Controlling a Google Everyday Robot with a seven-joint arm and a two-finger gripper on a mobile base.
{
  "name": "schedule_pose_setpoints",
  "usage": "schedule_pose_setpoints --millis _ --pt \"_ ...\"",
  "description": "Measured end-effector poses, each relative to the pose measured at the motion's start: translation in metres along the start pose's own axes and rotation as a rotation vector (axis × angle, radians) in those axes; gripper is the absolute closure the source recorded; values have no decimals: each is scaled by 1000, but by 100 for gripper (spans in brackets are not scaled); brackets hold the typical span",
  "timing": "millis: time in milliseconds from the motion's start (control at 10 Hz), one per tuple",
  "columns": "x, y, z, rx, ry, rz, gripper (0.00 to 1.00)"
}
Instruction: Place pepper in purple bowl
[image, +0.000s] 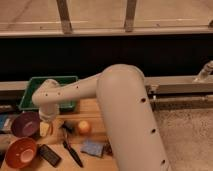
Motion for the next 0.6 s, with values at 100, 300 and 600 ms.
schedule_pose_setpoints --millis 100,300,600 --pt "-9 -3 10 -20 2 -5 20" --pt "-25 -2 22 -45 -3 -18 20" --pt "-36 0 36 -59 5 -27 20"
